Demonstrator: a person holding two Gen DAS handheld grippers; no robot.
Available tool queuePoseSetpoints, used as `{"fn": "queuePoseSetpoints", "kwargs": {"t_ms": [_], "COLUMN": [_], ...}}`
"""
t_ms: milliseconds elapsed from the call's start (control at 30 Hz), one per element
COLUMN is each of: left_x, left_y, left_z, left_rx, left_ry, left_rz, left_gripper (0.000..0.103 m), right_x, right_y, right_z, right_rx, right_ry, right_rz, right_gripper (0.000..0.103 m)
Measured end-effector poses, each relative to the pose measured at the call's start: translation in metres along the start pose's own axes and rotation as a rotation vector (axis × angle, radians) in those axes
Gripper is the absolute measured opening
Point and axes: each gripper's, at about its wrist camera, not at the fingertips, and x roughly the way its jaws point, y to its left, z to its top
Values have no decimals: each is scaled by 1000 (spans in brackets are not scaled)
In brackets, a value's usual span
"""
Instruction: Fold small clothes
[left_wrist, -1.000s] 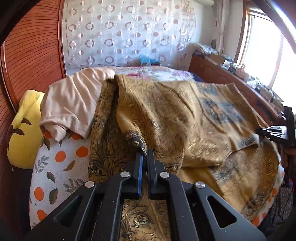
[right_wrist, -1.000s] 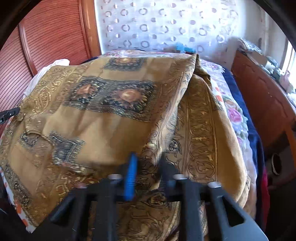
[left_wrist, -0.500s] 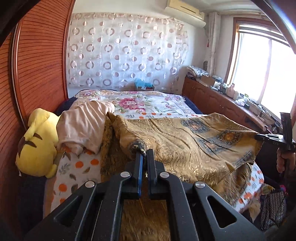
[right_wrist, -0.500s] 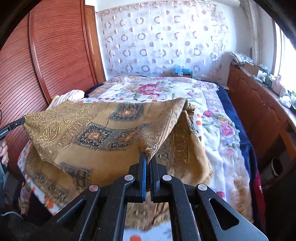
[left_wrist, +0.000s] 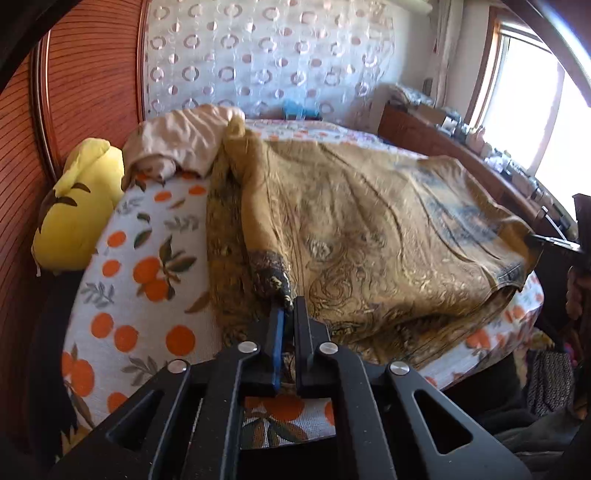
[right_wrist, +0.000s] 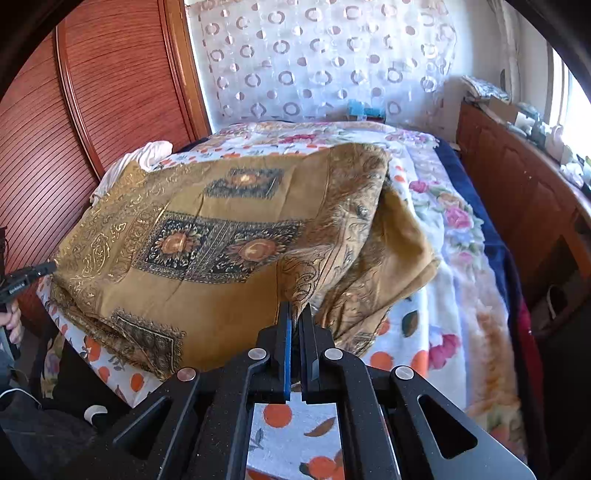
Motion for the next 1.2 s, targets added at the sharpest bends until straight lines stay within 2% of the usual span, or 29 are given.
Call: {"fn": "queuePoseSetpoints", "kwargs": {"t_ms": [67,133,200,267,333,533,633,667,733,833,1033,1200], "left_x": [1,-2,-8,-15,-21,-26,-27,-27,-26,-18,11,27], "left_y": [0,-1,-2,-3,-4,-17,-28,-33,-41,-55,-71,-75], "left_z": [-1,0,3,5,8,18,21,22,22,24,20,12], "left_rx": [6,11,21,26,29,70,97,108,124,145,165,170], "left_ry": [1,-9,-21,-39,-54,-64,-62,-65,-69,-56,7,45], "left_rz": [6,3,7,12,6,18,0,-10,-35,-63,-81,-89], "left_gripper": [5,5,9,40,48,48,51,64,80,80,80,80], "right_x": [-8,-14,-22,-23,-21,-14,-32,-38,-40,-26,8,24], "right_y": [0,-7,-12,-17,-18,-12,-19,-22,-27,-26,-17,-8], "right_z": [-1,-6,-14,-21,-28,-38,-40,-41,-44,-46,-34,-21], "right_rx": [12,29,24,32,34,35,76,87,92,74,72,62], "right_ry": [-3,-13,-33,-37,-29,-14,-66,-86,-99,-73,-49,-47], "right_rz": [5,-10,-62,-64,-70,-99,-73,-70,-92,-137,-116,-138], "right_gripper": [5,15,32,38,39,39,39,39,39,39,39,39]}}
